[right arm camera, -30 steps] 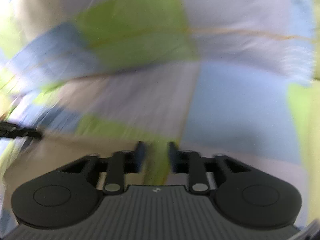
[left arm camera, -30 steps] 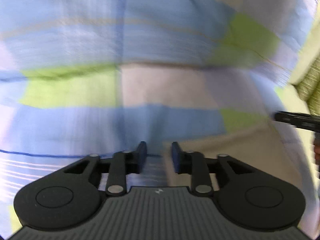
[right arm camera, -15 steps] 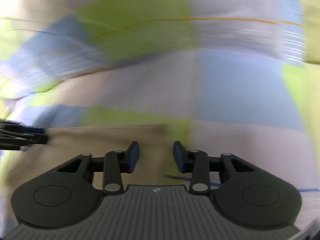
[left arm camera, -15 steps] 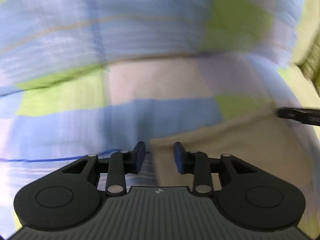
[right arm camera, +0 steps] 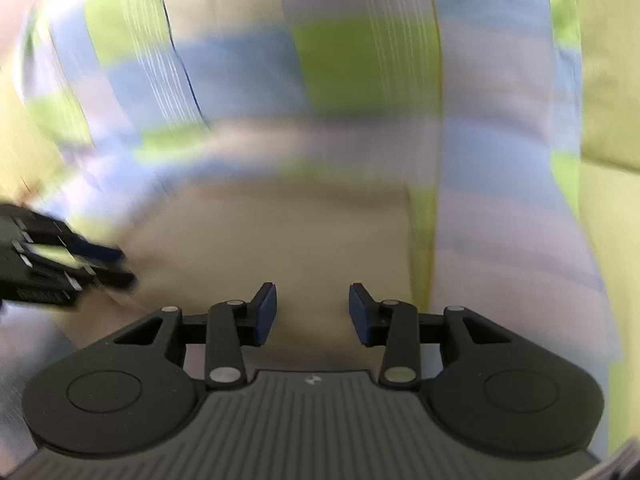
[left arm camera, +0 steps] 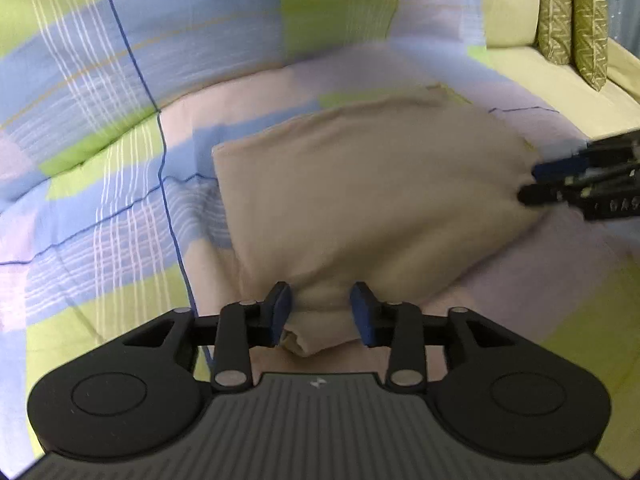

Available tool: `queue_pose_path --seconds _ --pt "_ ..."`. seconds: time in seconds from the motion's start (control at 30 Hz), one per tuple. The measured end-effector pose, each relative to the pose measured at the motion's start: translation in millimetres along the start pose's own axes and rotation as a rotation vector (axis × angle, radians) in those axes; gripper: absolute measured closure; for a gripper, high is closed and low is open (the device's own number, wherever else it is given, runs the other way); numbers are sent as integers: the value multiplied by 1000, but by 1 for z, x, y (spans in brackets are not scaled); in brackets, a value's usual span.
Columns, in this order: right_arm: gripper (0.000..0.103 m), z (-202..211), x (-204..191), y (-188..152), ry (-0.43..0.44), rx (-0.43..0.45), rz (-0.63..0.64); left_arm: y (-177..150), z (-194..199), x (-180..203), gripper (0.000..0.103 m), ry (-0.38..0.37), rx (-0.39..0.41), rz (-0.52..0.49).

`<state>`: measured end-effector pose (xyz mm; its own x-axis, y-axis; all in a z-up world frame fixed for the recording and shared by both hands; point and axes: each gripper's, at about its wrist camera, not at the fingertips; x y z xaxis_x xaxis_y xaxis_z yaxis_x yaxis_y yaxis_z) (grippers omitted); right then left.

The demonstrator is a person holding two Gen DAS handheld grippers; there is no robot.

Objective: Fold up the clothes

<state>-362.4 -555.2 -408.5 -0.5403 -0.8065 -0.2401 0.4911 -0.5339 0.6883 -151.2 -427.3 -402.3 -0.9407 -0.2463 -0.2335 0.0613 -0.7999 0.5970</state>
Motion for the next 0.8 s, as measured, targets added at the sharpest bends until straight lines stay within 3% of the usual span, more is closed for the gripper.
queue_pose_path --seconds 0.2,0.27,0.37,0.53,0.67,0.8 --pt "64 29 3 -1 -166 -11 27 1 27 -6 58 72 -5 -17" --pt "64 35 0 2 -123 25 21 4 33 -2 58 61 22 -30" --pt "77 34 -12 3 -5 43 52 3 28 12 57 62 26 -106" --pt "76 23 -33 -18 -113 -76 365 -13 33 38 56 83 58 -329" --pt "76 25 -29 -34 -145 -143 589 -31 27 57 55 153 99 -569" --pt "76 19 -36 -41 -122 -146 829 -39 17 68 55 180 144 -740"
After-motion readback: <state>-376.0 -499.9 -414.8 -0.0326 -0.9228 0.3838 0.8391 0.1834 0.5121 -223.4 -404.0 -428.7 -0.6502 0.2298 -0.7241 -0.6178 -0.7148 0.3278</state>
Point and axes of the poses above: each gripper's, at about its wrist camera, not at the fingertips, and z roughly against the way its jaws point, x to its right, y to its top, and after that the axes turned 12 degrees about y, right-handed
